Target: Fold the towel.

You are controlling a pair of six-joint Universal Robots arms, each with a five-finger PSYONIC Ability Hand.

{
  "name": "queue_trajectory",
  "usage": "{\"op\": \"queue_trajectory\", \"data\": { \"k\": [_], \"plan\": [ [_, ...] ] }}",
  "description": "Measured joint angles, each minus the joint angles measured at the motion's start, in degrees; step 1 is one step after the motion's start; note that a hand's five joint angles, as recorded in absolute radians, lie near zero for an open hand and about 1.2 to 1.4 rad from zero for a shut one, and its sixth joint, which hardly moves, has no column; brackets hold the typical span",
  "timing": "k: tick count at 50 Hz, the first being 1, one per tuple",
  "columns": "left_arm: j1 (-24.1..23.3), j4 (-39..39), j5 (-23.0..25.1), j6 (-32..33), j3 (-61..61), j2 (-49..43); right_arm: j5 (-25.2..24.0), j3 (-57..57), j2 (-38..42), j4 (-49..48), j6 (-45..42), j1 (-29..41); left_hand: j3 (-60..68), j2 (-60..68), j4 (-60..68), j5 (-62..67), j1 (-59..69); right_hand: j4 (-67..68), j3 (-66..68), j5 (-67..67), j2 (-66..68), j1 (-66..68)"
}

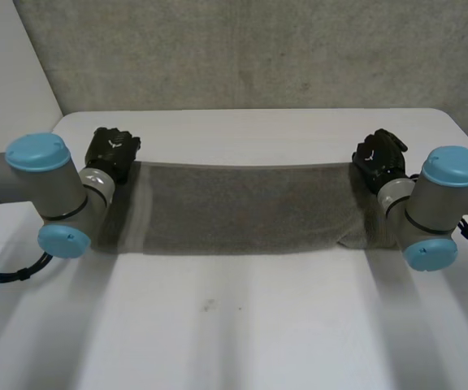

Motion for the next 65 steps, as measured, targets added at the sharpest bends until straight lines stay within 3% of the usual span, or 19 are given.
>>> {"op": "queue_trajectory", "data": {
  "k": [5, 8, 9, 11, 12, 13, 14, 18, 26, 37, 42, 50, 54, 65],
  "plan": [
    [0.04, -0.01, 0.22, 0.09, 2.05, -2.19, -1.6, -2.08, 2.25, 0.25, 0.19, -0.02, 0.0, 0.0, 0.0, 0.0, -0.02, 0.01, 0.0, 0.01, -0.06, -0.05],
    [0.01, 0.04, 0.38, 0.16, 2.57, -2.8, -2.52, -2.66, 2.87, 0.22, 0.59, -0.03, 0.0, 0.0, 0.0, 0.0, 0.0, -8.72, -8.42, -6.77, -8.9, -6.12],
    [-0.01, 0.15, 0.51, 0.23, 2.91, -3.13, -3.24, -3.01, 3.17, 0.13, 1.25, -0.08, -3.89, -4.89, -3.97, -3.47, -2.89, -28.52, -28.15, -25.31, -29.34, -24.87],
    [-0.07, 0.23, 0.57, 0.29, 3.03, -3.24, -3.72, -3.26, 3.23, 0.05, 2.01, -0.13, -10.99, -11.11, -11.17, -9.14, -8.86, -29.68, -29.29, -26.45, -30.44, -25.96],
    [-0.14, 0.28, 0.58, 0.33, 3.09, -3.2, -4.03, -3.45, 3.19, -0.01, 2.71, -0.18, -23.99, -24.23, -24.19, -24.01, -25.07, -42.04, -41.63, -38.85, -42.72, -36.78],
    [-0.26, 0.33, 0.58, 0.37, 3.11, -3.09, -4.25, -3.66, 3.08, -0.05, 3.52, -0.26, -26.48, -26.58, -26.67, -26.46, -25.74, -53.93, -53.55, -50.83, -52.86, -43.66],
    [-0.47, 0.38, 0.58, 0.4, 3.1, -2.7, -4.49, -4.04, 2.77, -0.14, 5.03, -0.38, -34.99, -35.14, -34.4, -34.13, -33.14, -54.11, -54.07, -51.04, -53.24, -43.75],
    [-0.96, 0.42, 0.56, 0.36, 2.95, -1.16, -4.78, -4.82, 1.47, -0.43, 9.79, -0.7, -42.93, -43.03, -43.21, -42.91, -41.32, -54.92, -55.5, -52.03, -54.26, -44.06],
    [-1.45, 0.18, 0.26, -0.09, 1.54, 4.23, -4.67, -5.27, -2.93, -1.27, 23.81, -2.32, -46.84, -47.0, -47.08, -46.86, -45.06, -54.92, -55.5, -52.06, -54.26, -44.06],
    [-1.43, 0.06, 0.39, -0.36, -4.31, 10.94, -4.48, -4.41, -7.77, -1.17, 33.0, -7.03, -47.22, -47.34, -47.44, -47.27, -45.39, -54.92, -55.5, -52.19, -54.26, -44.06],
    [-1.43, 0.04, 0.47, -0.98, -6.5, 12.58, -6.74, -3.95, -7.49, -1.09, 35.21, -8.46, -47.35, -47.48, -47.59, -47.36, -45.75, -54.92, -55.5, -52.22, -54.26, -44.06],
    [-1.41, -0.02, 0.52, -3.0, -7.99, 12.87, -15.7, -3.68, -3.13, 0.01, 35.22, -9.34, -47.51, -47.59, -47.66, -47.53, -45.75, -54.92, -55.5, -52.25, -54.26, -44.06],
    [-1.41, -0.02, 0.55, -3.44, -8.42, 12.66, -17.92, -4.19, -1.41, 1.1, 34.9, -9.66, -47.5, -47.64, -47.69, -47.53, -45.75, -54.92, -55.5, -52.26, -54.26, -44.06],
    [-1.42, 0.01, 0.54, -3.5, -9.25, 12.38, -17.84, -4.35, -4.61, -1.13, 36.92, -11.6, -47.5, -47.65, -47.69, -47.54, -45.75, -54.92, -55.5, -52.28, -54.26, -44.06]
  ]
}}
